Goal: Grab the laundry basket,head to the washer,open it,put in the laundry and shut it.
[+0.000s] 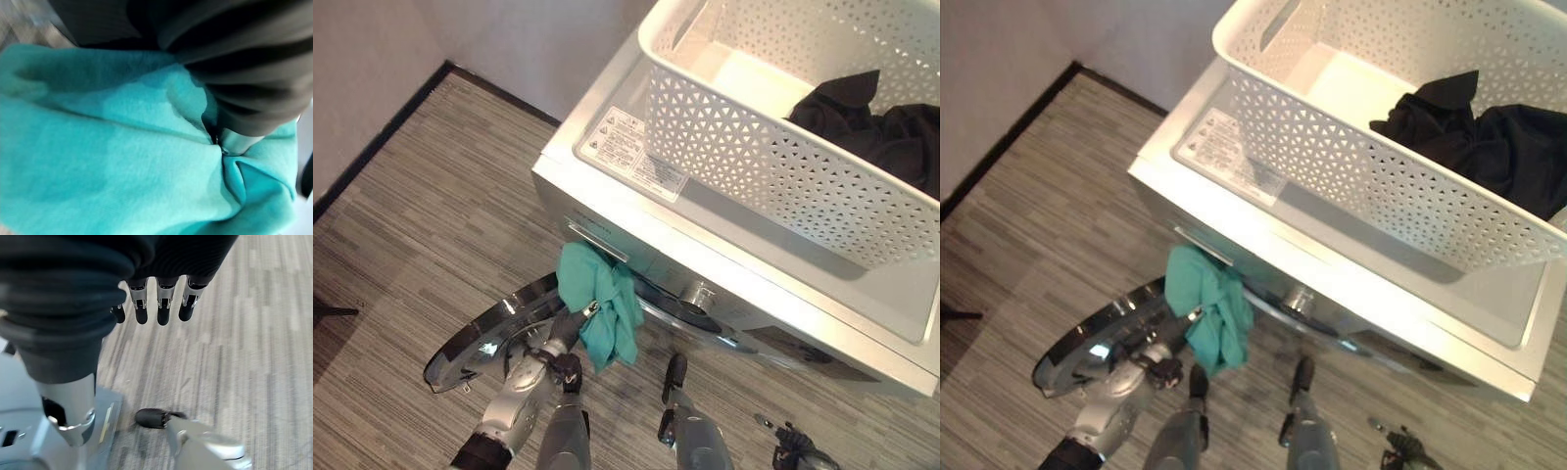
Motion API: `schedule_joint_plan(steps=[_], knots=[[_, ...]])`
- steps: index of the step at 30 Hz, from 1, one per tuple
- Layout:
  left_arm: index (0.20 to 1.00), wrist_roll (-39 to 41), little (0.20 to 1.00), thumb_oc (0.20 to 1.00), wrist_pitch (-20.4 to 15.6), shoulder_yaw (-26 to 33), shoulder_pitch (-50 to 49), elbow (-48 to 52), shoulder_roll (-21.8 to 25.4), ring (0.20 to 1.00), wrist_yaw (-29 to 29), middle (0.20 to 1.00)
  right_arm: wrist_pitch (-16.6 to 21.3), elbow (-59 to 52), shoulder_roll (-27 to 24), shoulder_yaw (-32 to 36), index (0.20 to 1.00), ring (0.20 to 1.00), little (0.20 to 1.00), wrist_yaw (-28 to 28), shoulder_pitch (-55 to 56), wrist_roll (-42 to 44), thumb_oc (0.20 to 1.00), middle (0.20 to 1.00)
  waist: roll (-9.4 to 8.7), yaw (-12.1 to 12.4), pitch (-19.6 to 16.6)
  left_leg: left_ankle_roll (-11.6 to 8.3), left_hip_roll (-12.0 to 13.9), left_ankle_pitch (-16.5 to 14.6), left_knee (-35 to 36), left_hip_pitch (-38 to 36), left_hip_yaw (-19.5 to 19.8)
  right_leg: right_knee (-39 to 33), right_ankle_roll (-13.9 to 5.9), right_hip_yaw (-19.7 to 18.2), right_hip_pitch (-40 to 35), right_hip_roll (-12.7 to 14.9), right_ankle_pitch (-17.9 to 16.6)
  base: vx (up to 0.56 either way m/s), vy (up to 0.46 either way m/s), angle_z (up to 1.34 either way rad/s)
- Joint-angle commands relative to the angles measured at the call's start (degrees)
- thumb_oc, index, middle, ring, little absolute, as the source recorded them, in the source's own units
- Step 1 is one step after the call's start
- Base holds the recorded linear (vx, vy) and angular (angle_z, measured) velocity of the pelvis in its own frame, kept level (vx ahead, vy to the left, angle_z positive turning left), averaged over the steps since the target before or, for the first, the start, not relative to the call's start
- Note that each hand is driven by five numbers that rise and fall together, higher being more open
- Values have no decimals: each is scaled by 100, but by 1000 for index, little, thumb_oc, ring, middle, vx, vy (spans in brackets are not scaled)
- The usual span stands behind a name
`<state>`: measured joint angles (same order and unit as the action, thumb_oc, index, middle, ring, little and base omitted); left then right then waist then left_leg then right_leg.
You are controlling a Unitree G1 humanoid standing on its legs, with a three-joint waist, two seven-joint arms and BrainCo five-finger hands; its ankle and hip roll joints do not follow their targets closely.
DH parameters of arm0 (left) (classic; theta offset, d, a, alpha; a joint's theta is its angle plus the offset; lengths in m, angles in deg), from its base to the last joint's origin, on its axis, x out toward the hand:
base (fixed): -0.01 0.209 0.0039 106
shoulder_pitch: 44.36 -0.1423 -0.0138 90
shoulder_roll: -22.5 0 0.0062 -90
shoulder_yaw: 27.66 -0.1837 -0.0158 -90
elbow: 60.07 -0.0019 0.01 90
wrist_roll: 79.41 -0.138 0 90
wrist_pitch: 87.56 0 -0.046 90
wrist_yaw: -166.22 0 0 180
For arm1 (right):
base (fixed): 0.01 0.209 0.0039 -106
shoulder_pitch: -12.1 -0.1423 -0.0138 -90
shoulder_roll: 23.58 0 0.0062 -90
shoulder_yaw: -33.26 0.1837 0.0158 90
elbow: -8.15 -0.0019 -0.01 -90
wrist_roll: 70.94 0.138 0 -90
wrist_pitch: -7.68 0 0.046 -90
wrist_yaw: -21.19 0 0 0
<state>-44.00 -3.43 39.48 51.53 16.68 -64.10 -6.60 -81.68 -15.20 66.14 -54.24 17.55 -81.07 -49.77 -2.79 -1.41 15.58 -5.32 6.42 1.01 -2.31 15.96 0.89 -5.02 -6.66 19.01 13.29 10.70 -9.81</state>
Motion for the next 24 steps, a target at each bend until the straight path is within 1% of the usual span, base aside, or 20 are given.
schedule_joint_plan(steps=[1,4,6,7,9,11,12,14,15,16,18,19,20,21,22,23,24], knots=[[200,-35,200,200,-421,-3,128,288,-96,200,-25,200,116,85,108,-308,1000,1000,1000,-119,-30,-51,1000,1000,-205,17,-48,-9,43,-288,-174,84,-167,314,-282,-206,-150,428,685,-9,-55,-9],[200,-14,200,200,-407,-103,40,294,-99,200,-28,200,98,179,157,-470,1000,1000,1000,-103,-103,-110,1000,1000,-229,56,-63,44,82,-368,-177,-85,-189,358,-230,-405,-145,323,743,-14,-63,-24],[200,23,200,200,-402,-132,29,291,-114,200,-41,200,94,196,156,-505,1000,1000,1000,-121,-171,-114,1000,1000,-215,70,-35,53,88,-389,-203,-74,-200,415,-216,-449,-81,321,759,-68,-41,-25],[200,32,200,200,-418,-236,76,233,-175,200,-103,200,88,207,144,-602,1000,1000,1000,-194,-401,-86,1000,1000,-166,80,93,62,91,-422,-297,57,-216,532,-198,-548,152,335,761,-157,-41,-25],[200,62,200,200,-446,-363,232,204,-224,200,-188,200,113,141,113,-725,1000,1000,1000,-290,-697,-27,1000,1000,-140,77,228,66,82,-440,-447,325,-268,681,-181,-638,515,338,735,-164,-30,-18],[200,90,200,200,-465,-424,339,190,-276,200,-219,200,111,93,115,-784,1000,1000,1000,-335,-836,4,1000,1000,-128,74,253,66,71,-449,-537,489,-298,751,-168,-674,689,345,735,-123,-13,-20],[200,95,200,200,-523,-555,615,192,-344,200,-328,200,144,3,110,-865,1000,1000,1000,-423,-1062,92,1000,1000,-99,37,291,60,58,-455,-672,769,-334,871,-163,-719,1017,374,723,-123,-11,-20],[200,95,200,200,-524,-555,619,189,-345,200,-327,200,144,4,109,-864,1000,1000,1000,-423,-1065,92,1000,1000,-98,37,280,60,58,-458,-682,788,-335,879,-162,-722,1036,375,725,-75,1,-10],[200,45,200,200,-617,-655,1021,129,-442,200,-450,200,193,-103,138,-949,1000,1000,1000,-536,-1347,162,1000,1000,-97,-36,257,54,56,-487,-827,1081,-374,995,-173,-785,1359,394,722,-110,12,-7],[200,4,200,200,-676,-701,1247,74,-485,200,-527,200,211,-162,157,-993,1000,1000,1000,-579,-1443,171,1000,1000,-107,-70,236,56,73,-511,-912,1222,-391,1062,-175,-804,1527,401,729,-137,18,-14],[200,-63,200,200,-745,-758,1531,-50,-564,200,-646,200,242,-251,174,-1082,1000,1000,1000,-626,-1509,158,1000,1000,-131,-123,201,93,95,-590,-1130,1459,-370,1198,-166,-863,1753,421,759,-23,3,-17],[200,-77,200,200,-758,-783,1613,-106,-604,200,-690,200,257,-308,172,-1122,1000,1000,1000,-645,-1514,143,1000,1000,-117,-121,181,85,149,-801,-1253,1454,-332,1325,-204,-905,1788,389,904,40,1,-17],[200,-86,200,200,-771,-788,1696,-186,-643,200,-746,200,279,-323,173,-1129,1000,1000,1000,-671,-1544,154,1000,1000,-123,-147,172,112,164,-878,-1416,1572,-306,1459,-197,-932,1918,423,933,34,20,-19],[200,-99,200,200,-789,-815,1818,-404,-723,200,-838,200,299,-347,172,-1155,1000,1000,1000,-697,-1617,184,1000,1000,-142,-194,161,154,158,-1015,-1737,1796,-262,1758,-196,-985,2154,501,992,-29,23,-16],[200,-99,200,200,-793,-816,1823,-410,-727,200,-838,200,299,-347,171,-1154,1000,1000,1000,-697,-1619,184,1000,1000,-140,-196,154,155,157,-1022,-1752,1814,-260,1770,-197,-987,2170,503,997,-21,25,-11],[200,-123,200,200,-810,-813,1863,-557,-770,200,-874,200,330,-390,177,-1141,1000,1000,1000,-698,-1616,206,1000,1000,-149,-218,136,169,162,-1089,-1911,1945,-230,1948,-213,-1016,2317,541,1045,-42,18,-4],[200,-216,200,200,-808,-832,1977,-784,-811,200,-972,200,358,-597,182,-1138,1000,1000,1000,-713,-1601,255,1000,1000,-182,-285,145,189,128,-1191,-2285,2231,-193,2279,-186,-1089,2552,585,1145,-42,18,3]])
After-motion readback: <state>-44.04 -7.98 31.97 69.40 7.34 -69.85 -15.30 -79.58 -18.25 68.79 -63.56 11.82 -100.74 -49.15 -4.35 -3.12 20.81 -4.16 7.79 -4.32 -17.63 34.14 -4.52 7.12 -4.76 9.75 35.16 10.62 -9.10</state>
